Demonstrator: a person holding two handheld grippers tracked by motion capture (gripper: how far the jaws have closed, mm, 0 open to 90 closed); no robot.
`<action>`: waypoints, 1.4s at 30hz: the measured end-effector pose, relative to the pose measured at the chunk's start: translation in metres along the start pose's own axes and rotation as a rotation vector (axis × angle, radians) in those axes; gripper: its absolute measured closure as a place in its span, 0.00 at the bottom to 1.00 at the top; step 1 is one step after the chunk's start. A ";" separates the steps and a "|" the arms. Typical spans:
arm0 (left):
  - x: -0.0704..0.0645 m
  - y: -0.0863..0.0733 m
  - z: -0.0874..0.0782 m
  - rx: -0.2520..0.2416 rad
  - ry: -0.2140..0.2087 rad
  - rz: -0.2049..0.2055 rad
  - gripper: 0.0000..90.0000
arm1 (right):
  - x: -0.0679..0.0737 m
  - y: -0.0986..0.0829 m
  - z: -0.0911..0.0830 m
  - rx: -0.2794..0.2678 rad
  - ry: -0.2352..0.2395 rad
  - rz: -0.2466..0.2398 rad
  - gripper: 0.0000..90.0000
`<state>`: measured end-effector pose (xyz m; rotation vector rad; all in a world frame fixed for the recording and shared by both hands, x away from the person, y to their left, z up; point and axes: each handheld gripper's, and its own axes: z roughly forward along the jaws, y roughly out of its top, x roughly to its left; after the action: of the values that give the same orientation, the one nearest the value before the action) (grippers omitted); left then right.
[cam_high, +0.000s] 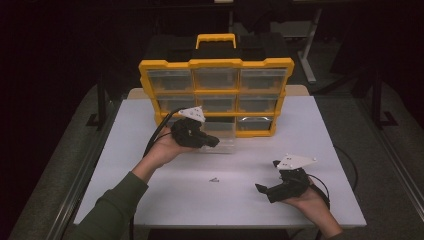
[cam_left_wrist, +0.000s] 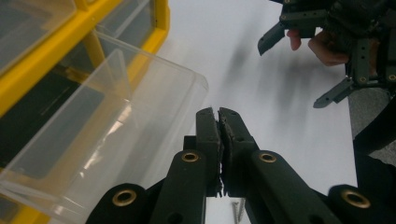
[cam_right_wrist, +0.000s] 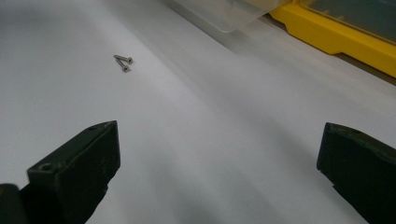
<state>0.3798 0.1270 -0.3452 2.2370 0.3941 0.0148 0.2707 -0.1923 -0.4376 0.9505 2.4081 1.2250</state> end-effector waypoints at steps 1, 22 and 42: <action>0.000 0.000 0.000 0.000 0.000 0.000 0.97 | 0.000 0.000 0.000 0.000 0.000 0.000 0.00; 0.034 0.013 0.009 0.009 0.059 -0.032 0.97 | -0.001 0.000 0.000 -0.001 0.000 0.003 0.00; 0.053 0.004 0.032 0.079 0.087 -0.057 0.97 | -0.001 0.000 0.001 0.002 0.003 0.008 0.00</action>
<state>0.4361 0.1161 -0.3692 2.3077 0.5141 0.0681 0.2713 -0.1927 -0.4384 0.9598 2.4103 1.2277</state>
